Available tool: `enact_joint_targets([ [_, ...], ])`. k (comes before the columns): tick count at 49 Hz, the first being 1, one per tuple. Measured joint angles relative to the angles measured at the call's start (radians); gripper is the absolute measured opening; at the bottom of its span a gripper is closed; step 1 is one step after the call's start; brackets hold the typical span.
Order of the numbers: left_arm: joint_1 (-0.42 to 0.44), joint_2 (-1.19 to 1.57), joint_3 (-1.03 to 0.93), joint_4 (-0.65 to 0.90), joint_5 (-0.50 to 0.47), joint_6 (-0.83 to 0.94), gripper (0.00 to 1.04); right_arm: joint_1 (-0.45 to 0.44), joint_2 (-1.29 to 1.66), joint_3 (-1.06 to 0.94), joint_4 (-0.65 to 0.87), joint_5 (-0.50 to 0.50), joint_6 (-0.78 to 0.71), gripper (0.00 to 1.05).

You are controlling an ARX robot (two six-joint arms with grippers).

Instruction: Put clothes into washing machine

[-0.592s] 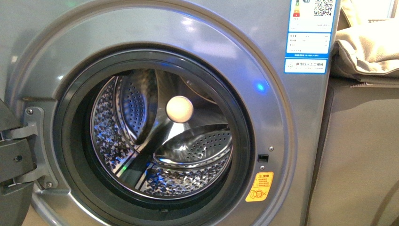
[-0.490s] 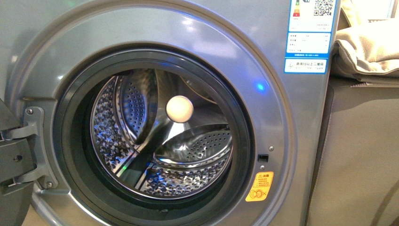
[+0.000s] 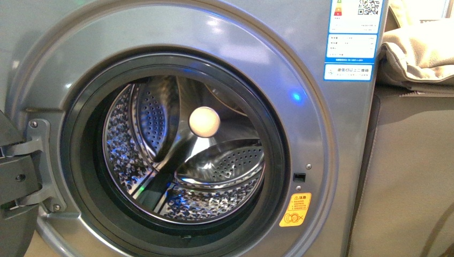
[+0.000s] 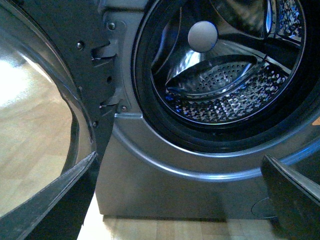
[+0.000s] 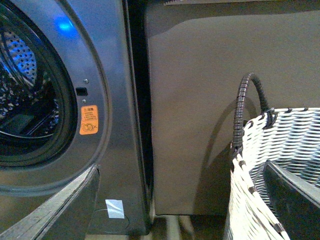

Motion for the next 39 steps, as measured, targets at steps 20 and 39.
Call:
enact_joint_targets([
  [20, 0.000, 0.000, 0.000, 0.000, 0.000, 0.000, 0.98, 0.000, 0.000, 0.000, 0.000, 0.000, 0.000, 0.97],
  [39, 0.000, 0.000, 0.000, 0.000, 0.000, 0.000, 0.98, -0.137, 0.249, -0.003, 0.482, -0.304, 0.061, 0.97],
])
